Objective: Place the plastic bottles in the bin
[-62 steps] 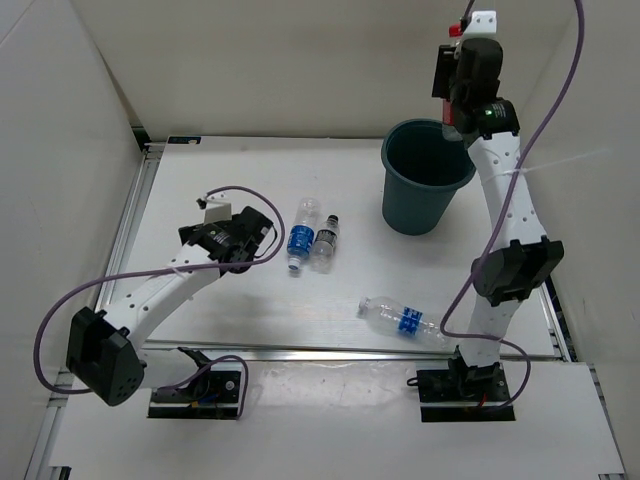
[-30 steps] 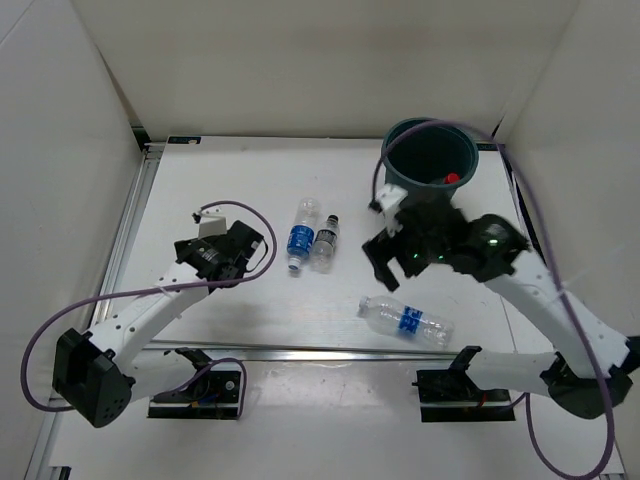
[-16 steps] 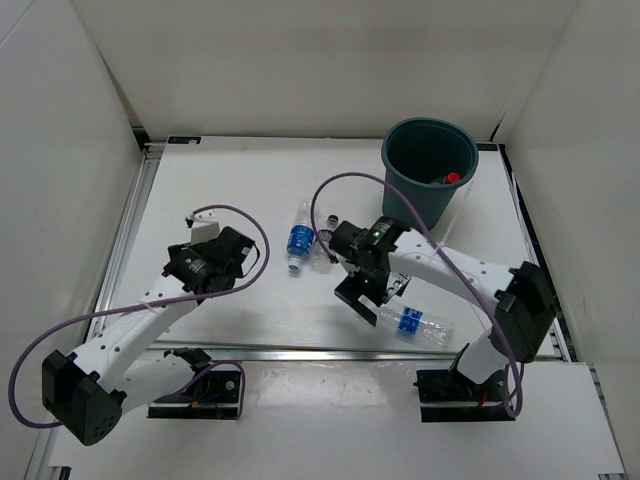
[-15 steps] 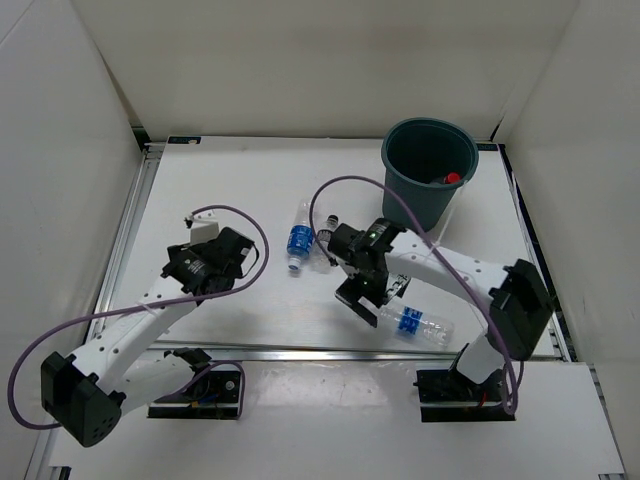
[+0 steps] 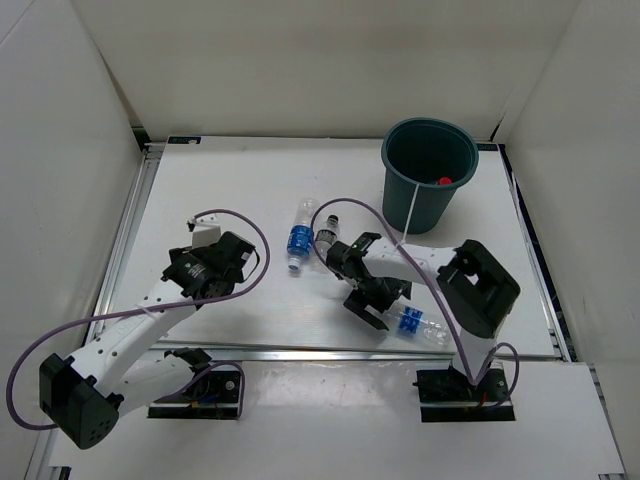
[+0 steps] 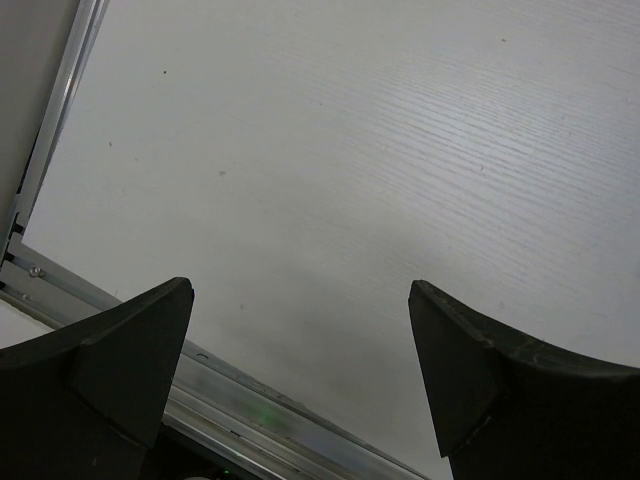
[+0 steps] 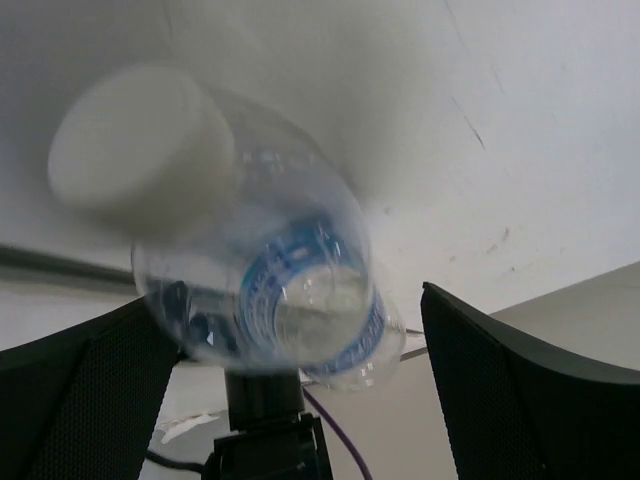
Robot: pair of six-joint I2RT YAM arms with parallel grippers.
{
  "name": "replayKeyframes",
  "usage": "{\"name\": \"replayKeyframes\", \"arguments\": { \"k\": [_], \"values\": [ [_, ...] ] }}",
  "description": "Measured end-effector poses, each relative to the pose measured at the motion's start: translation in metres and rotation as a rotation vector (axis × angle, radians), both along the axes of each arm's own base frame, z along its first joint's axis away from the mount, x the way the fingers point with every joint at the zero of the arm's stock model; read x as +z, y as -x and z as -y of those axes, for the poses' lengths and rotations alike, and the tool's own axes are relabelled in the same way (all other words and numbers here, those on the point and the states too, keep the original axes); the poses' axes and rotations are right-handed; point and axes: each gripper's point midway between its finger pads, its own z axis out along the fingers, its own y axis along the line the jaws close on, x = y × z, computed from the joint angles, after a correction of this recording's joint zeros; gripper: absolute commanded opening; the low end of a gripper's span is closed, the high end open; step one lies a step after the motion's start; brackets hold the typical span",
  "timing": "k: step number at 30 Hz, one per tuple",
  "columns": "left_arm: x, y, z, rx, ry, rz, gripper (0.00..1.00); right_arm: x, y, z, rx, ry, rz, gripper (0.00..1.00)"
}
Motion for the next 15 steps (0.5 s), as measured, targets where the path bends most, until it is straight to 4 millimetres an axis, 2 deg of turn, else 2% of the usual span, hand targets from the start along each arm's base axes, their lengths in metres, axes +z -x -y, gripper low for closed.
{"name": "replayKeyframes", "arguments": {
  "k": [3,5,6,8,9,15],
  "values": [
    [0.000,0.000,0.000,-0.001,0.000,0.000,1.00,-0.022,0.002,0.000,-0.001,0.015,-0.025,0.95],
    [0.000,0.000,0.000,-0.002,0.001,0.000,1.00,-0.033,0.006,0.002,-0.004,0.023,-0.045,0.88],
    [0.000,0.000,0.000,-0.002,0.001,0.000,1.00,-0.034,0.008,0.004,-0.006,0.034,-0.057,0.80],
    [0.000,0.000,0.000,-0.002,0.001,0.001,1.00,-0.035,0.011,0.005,-0.016,0.036,-0.065,0.72],
    [0.000,0.000,0.000,-0.002,0.002,0.002,1.00,-0.035,0.012,0.004,-0.023,0.035,-0.065,0.61],
    [0.000,0.000,0.000,-0.002,0.002,0.002,1.00,-0.031,0.011,0.005,-0.082,0.033,-0.016,0.37]
  ]
}}
